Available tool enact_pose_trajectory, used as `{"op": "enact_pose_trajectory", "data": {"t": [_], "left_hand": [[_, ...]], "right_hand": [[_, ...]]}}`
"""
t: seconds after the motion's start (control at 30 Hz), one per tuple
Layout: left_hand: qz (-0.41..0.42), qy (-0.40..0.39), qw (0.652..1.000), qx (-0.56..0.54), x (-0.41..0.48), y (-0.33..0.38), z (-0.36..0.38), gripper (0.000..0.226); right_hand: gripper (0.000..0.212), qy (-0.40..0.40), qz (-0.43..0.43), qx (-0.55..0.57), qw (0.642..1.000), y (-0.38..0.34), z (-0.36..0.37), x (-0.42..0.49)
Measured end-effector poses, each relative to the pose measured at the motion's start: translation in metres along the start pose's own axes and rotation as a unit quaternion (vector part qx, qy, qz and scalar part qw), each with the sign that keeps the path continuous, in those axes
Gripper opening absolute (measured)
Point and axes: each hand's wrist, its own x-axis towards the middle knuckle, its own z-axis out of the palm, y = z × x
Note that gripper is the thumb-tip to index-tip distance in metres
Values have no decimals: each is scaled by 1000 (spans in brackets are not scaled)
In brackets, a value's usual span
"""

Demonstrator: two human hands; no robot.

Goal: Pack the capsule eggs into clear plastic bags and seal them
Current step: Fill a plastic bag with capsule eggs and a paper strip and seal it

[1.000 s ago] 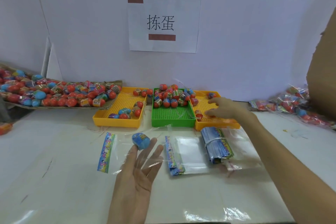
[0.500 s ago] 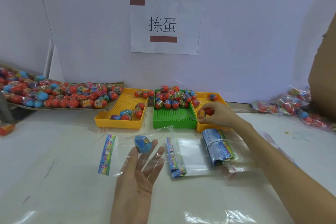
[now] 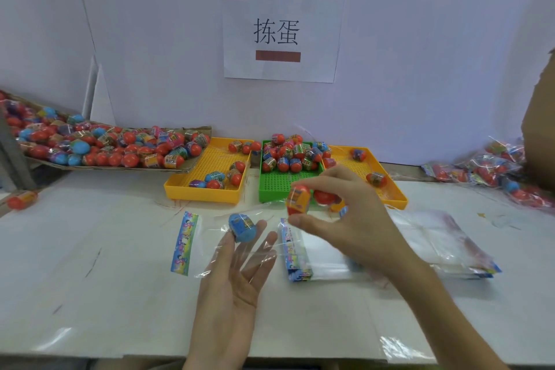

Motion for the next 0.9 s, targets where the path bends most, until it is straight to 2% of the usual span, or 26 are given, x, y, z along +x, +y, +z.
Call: {"op": "enact_pose_trajectory", "data": {"t": [0.1, 0.3, 0.47, 0.57, 0.7, 0.9], "left_hand": [[-1, 5, 1000, -1, 0, 1, 1, 47], [-10, 20, 1000, 6, -1, 2, -1, 39], [-8, 22, 1000, 10, -2, 2, 1, 43], [-10, 20, 1000, 4, -3, 2, 1, 45], [-9, 13, 1000, 6, -3, 2, 2, 44], [1, 19, 1000, 17, -3, 1, 3, 41]], "right_hand": [[49, -15, -4, -59, 998, -5, 14, -6], [64, -114, -33, -208, 971, -8, 24, -8], [68, -145, -37, -229, 962, -10, 21, -8], [65, -100, -40, -188, 976, -13, 19, -7], [43, -8, -44, -148, 988, -16, 23, -5], [45, -3, -31, -139, 990, -17, 41, 0]]}}
